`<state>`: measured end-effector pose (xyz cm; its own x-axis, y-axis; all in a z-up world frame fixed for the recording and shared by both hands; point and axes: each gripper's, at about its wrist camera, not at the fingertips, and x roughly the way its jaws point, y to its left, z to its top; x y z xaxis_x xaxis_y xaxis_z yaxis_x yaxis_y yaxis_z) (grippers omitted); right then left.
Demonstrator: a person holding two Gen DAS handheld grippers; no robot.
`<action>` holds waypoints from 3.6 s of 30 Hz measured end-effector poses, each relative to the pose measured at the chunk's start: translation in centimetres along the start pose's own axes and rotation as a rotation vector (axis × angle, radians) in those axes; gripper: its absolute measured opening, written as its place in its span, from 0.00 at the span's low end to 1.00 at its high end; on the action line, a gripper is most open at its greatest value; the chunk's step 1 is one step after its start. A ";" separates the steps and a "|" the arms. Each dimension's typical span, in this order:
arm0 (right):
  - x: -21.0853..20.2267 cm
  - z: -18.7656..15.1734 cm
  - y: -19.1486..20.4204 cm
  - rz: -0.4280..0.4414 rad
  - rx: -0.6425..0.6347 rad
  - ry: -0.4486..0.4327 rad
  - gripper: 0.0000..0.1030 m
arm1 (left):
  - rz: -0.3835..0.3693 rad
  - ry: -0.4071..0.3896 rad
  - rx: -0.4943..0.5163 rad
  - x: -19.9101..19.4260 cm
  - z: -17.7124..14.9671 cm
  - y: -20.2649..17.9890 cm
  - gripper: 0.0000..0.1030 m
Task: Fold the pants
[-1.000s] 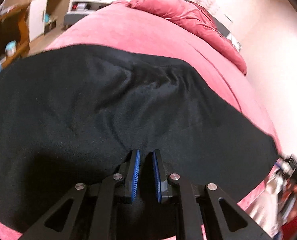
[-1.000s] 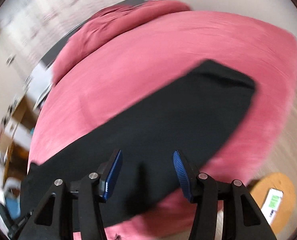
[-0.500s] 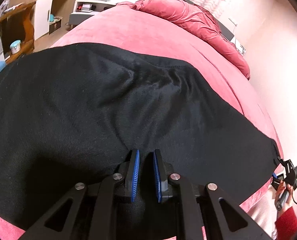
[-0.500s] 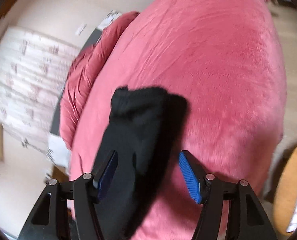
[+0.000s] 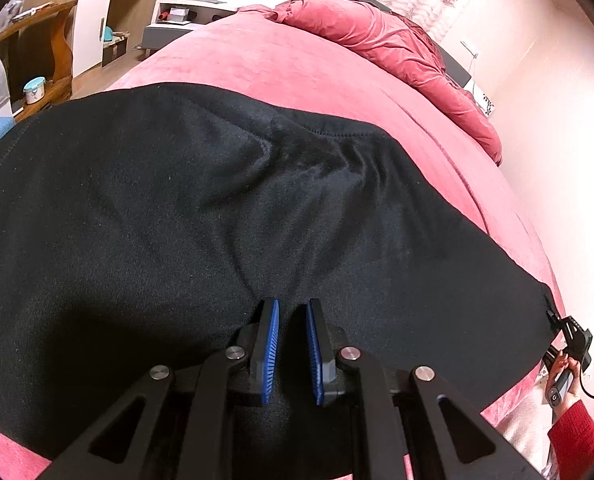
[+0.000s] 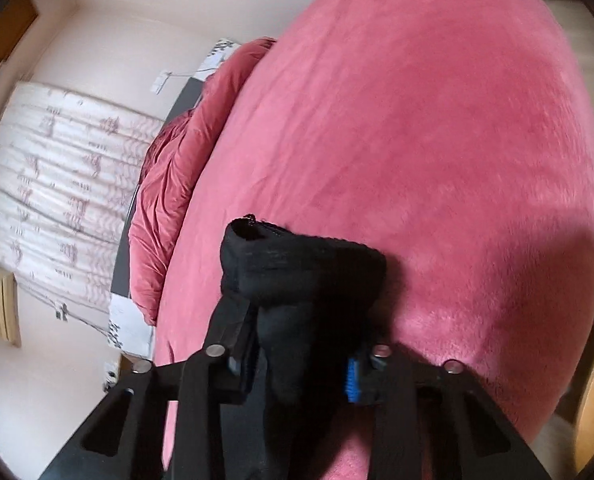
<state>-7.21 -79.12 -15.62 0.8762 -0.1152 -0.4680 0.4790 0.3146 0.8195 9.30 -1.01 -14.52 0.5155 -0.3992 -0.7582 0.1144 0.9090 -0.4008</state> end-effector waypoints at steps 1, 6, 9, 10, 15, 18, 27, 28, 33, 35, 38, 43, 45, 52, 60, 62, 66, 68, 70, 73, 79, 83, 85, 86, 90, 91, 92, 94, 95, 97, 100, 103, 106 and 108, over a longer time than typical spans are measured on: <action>0.0 -0.1 0.0 0.005 0.006 0.004 0.27 | -0.003 -0.001 -0.002 0.0 0.0 0.1 0.14; -1.7 -0.7 3.1 -0.017 -0.056 -0.026 0.23 | -0.017 -0.001 -0.010 0.0 -0.1 0.1 0.14; -3.0 -2.0 6.6 -0.008 -0.121 -0.043 0.23 | -0.015 0.004 -0.011 -0.4 -0.2 0.1 0.14; -3.4 -2.6 8.0 -0.018 -0.149 -0.046 0.23 | -0.017 0.004 -0.014 -0.6 -0.2 0.2 0.14; -5.4 -6.2 13.8 -0.023 -0.291 -0.068 0.23 | -0.043 0.008 -0.031 -1.5 -0.4 1.1 0.14; -6.2 -8.9 17.3 -0.012 -0.370 -0.089 0.23 | -0.062 0.010 -0.047 -1.9 -0.4 1.6 0.14; -8.4 -19.8 27.4 0.025 -0.751 -0.127 0.23 | -0.141 0.014 -0.050 -3.2 -1.1 2.7 0.16; -8.4 -21.4 28.3 0.034 -0.794 -0.124 0.23 | -0.149 0.013 -0.050 -3.3 -1.1 2.7 0.16; -6.8 -27.6 30.4 0.067 -0.925 -0.064 0.23 | -0.200 -0.001 -0.071 -4.2 -1.0 3.4 0.17; -5.9 -30.1 30.1 0.066 -0.951 -0.023 0.23 | -0.215 -0.010 -0.081 -4.7 -1.0 3.4 0.17; -4.3 -32.9 29.1 0.066 -0.962 0.057 0.23 | -0.237 -0.005 -0.096 -5.1 -1.0 3.6 0.17; -1.9 -36.8 27.4 0.031 -1.071 0.152 0.23 | -0.256 -0.007 -0.099 -5.4 -1.1 3.8 0.18; -0.8 -38.1 26.3 -0.003 -1.115 0.185 0.23 | -0.258 -0.008 -0.100 -5.4 -1.1 3.7 0.18; 2.2 -39.8 23.4 -0.113 -1.176 0.283 0.26 | -0.262 0.002 -0.087 -5.4 -1.1 3.0 0.18; 1.7 -39.7 21.6 -0.093 -1.154 0.483 0.58 | -0.296 0.036 -0.054 -4.9 -0.5 1.0 0.18; 0.6 -38.8 21.4 -0.022 -1.076 0.547 0.77 | -0.313 0.053 -0.043 -4.5 -0.3 0.1 0.18; -2.4 -36.9 21.5 0.096 -1.027 0.527 0.75 | -0.382 0.143 -0.022 -2.8 0.0 -2.5 0.19; -3.9 -34.7 21.7 0.131 -1.006 0.441 0.70 | -0.414 0.183 -0.010 -1.8 0.2 -3.9 0.20; -4.3 -32.6 21.6 0.109 -0.980 0.376 0.54 | -0.442 0.188 0.002 -1.3 0.5 -5.1 0.25; -2.9 -28.4 21.1 -0.022 -0.922 0.282 0.38 | -0.467 0.208 -0.017 0.0 1.2 -6.6 0.39; 1.5 -23.2 18.1 -0.177 -0.788 0.291 0.34 | -0.418 0.322 -0.072 3.6 1.4 -8.4 0.46; 1.8 -23.1 16.8 -0.218 -0.824 0.283 0.32 | -0.332 0.324 0.046 4.7 1.4 -10.2 0.25; 2.0 -23.7 16.6 -0.252 -0.853 0.281 0.32 | -0.345 0.320 0.086 4.3 1.9 -11.1 0.19; 2.1 -23.9 16.6 -0.267 -0.862 0.277 0.32 | -0.379 0.300 0.096 3.7 2.4 -11.5 0.18; 2.2 -23.8 16.0 -0.282 -0.825 0.268 0.32 | -0.444 0.179 0.153 1.2 4.4 -12.1 0.17; 2.2 -23.9 15.9 -0.287 -0.822 0.266 0.32 | -0.426 0.172 0.163 1.3 4.5 -11.8 0.17; 2.3 -24.0 15.8 -0.294 -0.824 0.269 0.32 | -0.384 0.178 0.168 1.7 4.3 -11.3 0.17; 2.3 -24.3 15.8 -0.309 -0.834 0.272 0.32 | -0.327 0.210 0.149 2.7 3.4 -9.8 0.17; 2.5 -24.5 15.9 -0.318 -0.842 0.271 0.32 | -0.309 0.226 0.121 3.4 2.8 -8.7 0.17; 2.6 -24.8 16.0 -0.321 -0.849 0.272 0.34 | -0.314 0.253 0.062 4.4 1.5 -7.0 0.14; 2.8 -25.1 16.0 -0.342 -0.866 0.270 0.34 | -0.345 0.226 0.019 4.2 0.5 -5.8 0.06; 3.1 -25.8 16.5 -0.381 -0.908 0.258 0.34 | -0.367 0.207 0.014 3.3 0.3 -4.5 0.07; 3.4 -27.4 17.6 -0.460 -0.999 0.232 0.34 | -0.367 0.202 -0.010 1.7 0.3 -2.5 0.14; 3.1 -28.6 18.7 -0.462 -1.030 0.212 0.37 | -0.356 0.176 -0.014 0.4 0.4 -1.3 0.22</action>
<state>2.91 -46.64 -11.20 0.5545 -0.2905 -0.7798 0.3967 0.9160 -0.0591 9.67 -2.33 -14.12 0.2919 -0.7047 -0.6467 0.2477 0.7088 -0.6605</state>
